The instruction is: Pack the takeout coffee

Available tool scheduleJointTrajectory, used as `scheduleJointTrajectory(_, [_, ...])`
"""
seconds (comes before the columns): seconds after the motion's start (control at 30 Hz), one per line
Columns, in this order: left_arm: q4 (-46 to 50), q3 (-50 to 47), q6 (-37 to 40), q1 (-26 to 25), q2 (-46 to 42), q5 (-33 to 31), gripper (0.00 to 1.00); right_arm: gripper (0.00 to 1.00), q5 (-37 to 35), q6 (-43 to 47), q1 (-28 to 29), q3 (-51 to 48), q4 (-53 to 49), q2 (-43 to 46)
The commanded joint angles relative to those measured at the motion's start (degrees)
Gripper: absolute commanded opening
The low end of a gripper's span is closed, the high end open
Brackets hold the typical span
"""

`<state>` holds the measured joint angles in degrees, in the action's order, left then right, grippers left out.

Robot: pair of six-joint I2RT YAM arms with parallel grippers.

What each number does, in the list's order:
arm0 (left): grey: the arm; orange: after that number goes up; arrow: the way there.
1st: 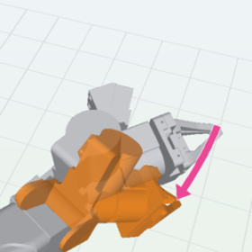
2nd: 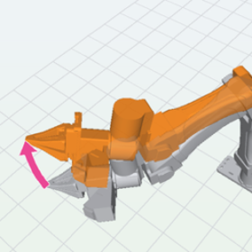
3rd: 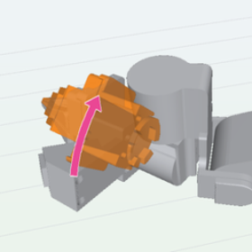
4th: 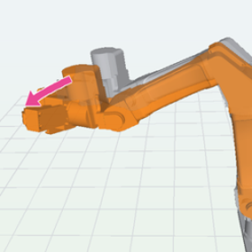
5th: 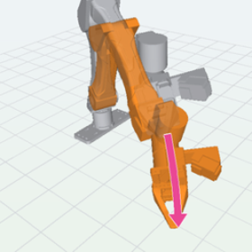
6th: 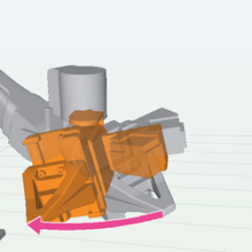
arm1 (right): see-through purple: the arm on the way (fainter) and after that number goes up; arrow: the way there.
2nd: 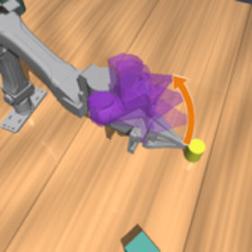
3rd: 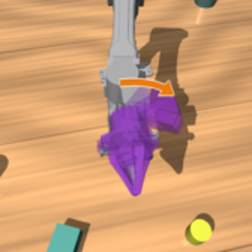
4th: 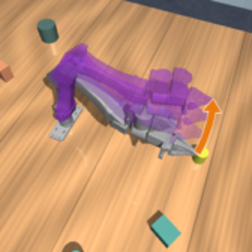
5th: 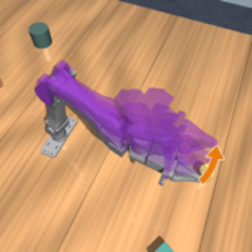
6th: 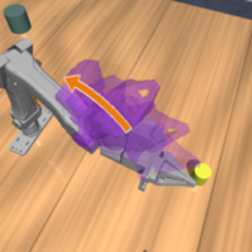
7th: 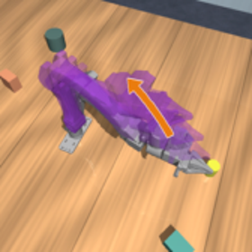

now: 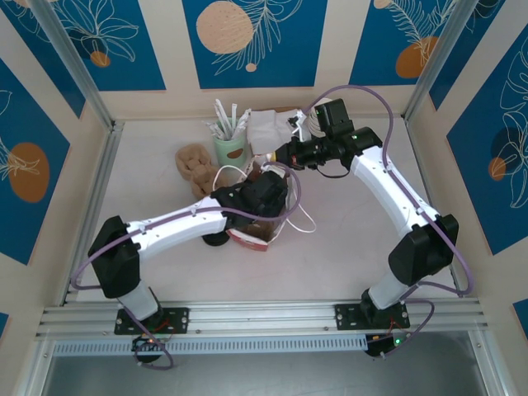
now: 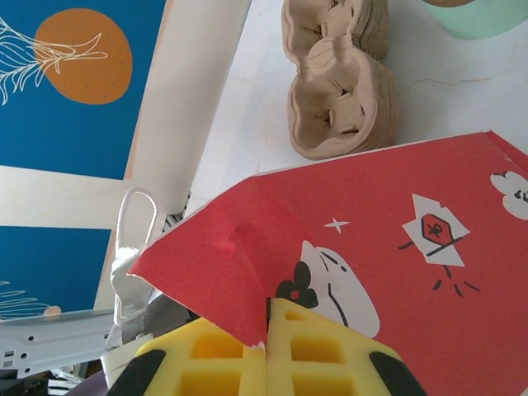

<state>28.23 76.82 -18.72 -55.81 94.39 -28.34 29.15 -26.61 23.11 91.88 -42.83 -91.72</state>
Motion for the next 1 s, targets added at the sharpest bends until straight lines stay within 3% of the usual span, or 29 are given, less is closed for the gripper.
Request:
scheduleJointTrajectory(0.0, [3.29,2.60,-2.43,1.92,1.98,1.09,0.73,0.00,3.57,-0.72,0.34,1.55,-1.52,-0.19])
scheduleJointTrajectory(0.17, [4.27,3.59,-3.25,2.80,3.09,2.44,0.72,0.01,3.53,-1.12,0.35,1.44,-1.15,-0.47])
scheduleJointTrajectory(0.63, [6.08,8.21,-2.69,5.44,7.45,8.23,0.71,0.34,2.41,-3.23,-1.65,9.30,-5.39,-3.02])
scheduleJointTrajectory(0.97, [7.93,11.58,-3.40,7.23,10.70,10.32,0.68,0.39,1.60,-5.01,-6.23,12.01,-6.14,-1.00])
